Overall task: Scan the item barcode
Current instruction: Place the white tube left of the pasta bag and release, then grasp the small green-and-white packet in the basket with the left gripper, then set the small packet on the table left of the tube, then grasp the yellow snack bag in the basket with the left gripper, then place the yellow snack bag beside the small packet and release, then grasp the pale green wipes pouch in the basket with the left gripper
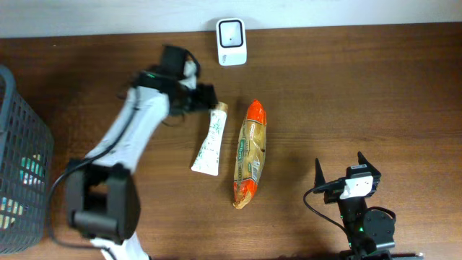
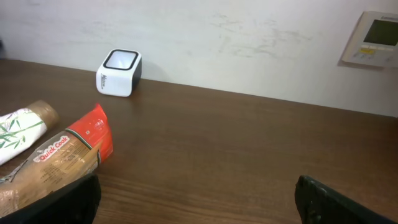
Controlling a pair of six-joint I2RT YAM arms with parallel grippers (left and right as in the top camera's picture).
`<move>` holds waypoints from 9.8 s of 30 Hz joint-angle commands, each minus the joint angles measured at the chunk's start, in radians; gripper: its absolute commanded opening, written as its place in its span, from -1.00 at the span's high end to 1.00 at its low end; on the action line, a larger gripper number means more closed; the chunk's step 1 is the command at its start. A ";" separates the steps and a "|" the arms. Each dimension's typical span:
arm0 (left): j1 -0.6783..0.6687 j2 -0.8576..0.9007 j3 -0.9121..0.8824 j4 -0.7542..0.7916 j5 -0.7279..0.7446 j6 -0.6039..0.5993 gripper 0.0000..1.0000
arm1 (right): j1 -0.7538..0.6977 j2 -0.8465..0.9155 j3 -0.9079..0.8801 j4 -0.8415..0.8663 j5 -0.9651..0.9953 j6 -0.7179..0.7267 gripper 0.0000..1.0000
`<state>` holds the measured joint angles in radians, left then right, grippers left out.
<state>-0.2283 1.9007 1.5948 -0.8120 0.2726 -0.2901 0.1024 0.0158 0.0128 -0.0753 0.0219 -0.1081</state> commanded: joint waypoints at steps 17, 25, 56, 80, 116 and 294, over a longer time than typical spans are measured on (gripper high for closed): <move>1.081 -0.165 0.147 -0.270 -0.230 0.203 -0.85 | -0.005 -0.006 -0.007 -0.003 0.012 0.000 -0.97; 1.172 0.061 0.146 -0.323 -0.055 0.418 -0.67 | -0.005 -0.006 -0.007 -0.004 0.012 0.000 -0.97; 1.117 -0.224 0.444 -0.251 0.071 0.245 1.00 | -0.005 -0.006 -0.007 -0.004 0.012 0.000 -0.97; 0.218 -0.312 -0.546 0.218 0.037 0.078 0.41 | -0.005 -0.006 -0.007 -0.004 0.012 0.000 -0.97; 1.347 -0.191 -0.142 -0.219 -0.633 0.154 -0.99 | -0.005 -0.006 -0.007 -0.004 0.012 0.000 -0.97; 1.217 0.042 0.403 -0.209 -0.136 0.377 1.00 | -0.005 -0.007 -0.007 -0.004 0.012 0.000 -0.97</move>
<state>0.9890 2.1380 1.8847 -1.0302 0.0795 0.2157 0.1024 0.0158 0.0128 -0.0753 0.0250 -0.1085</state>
